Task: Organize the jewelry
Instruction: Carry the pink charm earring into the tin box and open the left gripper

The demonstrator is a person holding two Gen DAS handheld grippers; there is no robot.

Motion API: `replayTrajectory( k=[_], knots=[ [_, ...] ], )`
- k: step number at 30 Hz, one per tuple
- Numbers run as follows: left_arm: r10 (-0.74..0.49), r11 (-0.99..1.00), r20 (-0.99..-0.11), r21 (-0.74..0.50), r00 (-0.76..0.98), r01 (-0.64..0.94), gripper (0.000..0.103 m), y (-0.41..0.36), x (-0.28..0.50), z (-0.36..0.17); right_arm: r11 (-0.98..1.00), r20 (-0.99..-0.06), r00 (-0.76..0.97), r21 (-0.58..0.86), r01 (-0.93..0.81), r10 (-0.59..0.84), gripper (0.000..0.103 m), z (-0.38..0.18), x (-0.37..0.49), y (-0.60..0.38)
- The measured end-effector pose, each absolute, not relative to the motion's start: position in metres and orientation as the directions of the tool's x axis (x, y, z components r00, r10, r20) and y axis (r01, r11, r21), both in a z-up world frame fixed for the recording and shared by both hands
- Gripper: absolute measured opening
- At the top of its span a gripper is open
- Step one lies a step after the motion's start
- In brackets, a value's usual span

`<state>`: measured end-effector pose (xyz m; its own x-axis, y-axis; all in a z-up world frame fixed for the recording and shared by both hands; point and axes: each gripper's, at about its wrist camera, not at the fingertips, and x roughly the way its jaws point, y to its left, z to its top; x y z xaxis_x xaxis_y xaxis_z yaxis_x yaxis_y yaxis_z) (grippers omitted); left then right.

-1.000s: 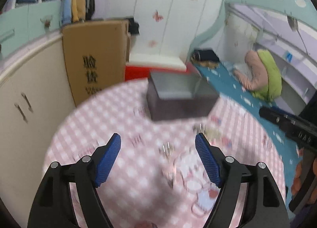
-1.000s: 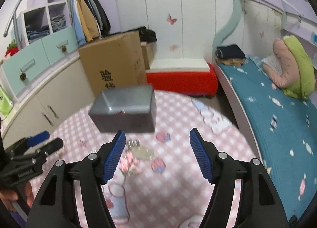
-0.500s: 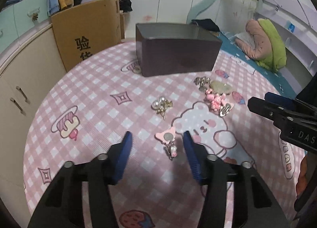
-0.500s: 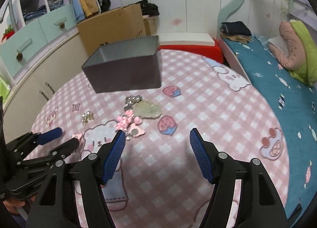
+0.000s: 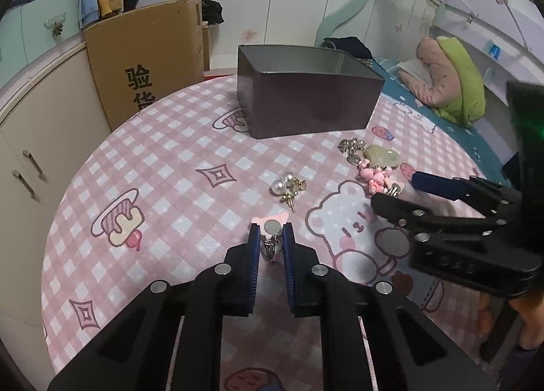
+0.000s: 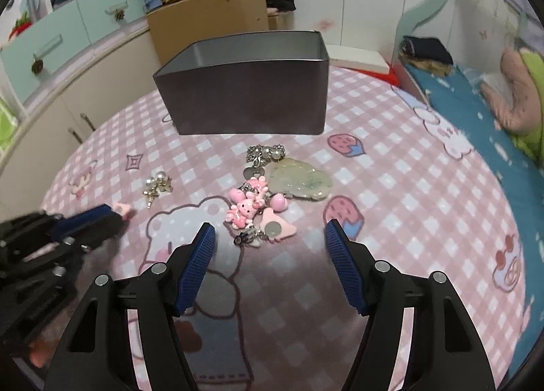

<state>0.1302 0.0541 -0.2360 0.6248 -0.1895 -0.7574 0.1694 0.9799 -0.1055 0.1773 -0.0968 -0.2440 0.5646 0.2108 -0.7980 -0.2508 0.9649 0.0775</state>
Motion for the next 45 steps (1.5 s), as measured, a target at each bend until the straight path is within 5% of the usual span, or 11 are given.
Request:
replayTrajectory(
  k=[11,37,45],
  knots=[
    [-0.232,0.971,-0.738,-0.140,0.634,0.192,0.012,0.050,0.129,-0.226,0.966,-0.797,0.567,0.076,-0.249,0.209,0.013,-0.243,0.175,-0.113],
    [-0.206,0.974,-0.565,-0.036,0.799,0.225,0.012,0.017,0.171,-0.120,0.945,-0.644,0.694,0.173,-0.276,0.321,0.012,-0.134,0.199,-0.146],
    [-0.217,0.973,-0.573,-0.058,0.791,0.225,0.012,0.020,0.221,-0.112,0.930,-0.641,0.676,0.209,-0.302,0.363,0.012,-0.124,0.250,-0.130]
  ],
)
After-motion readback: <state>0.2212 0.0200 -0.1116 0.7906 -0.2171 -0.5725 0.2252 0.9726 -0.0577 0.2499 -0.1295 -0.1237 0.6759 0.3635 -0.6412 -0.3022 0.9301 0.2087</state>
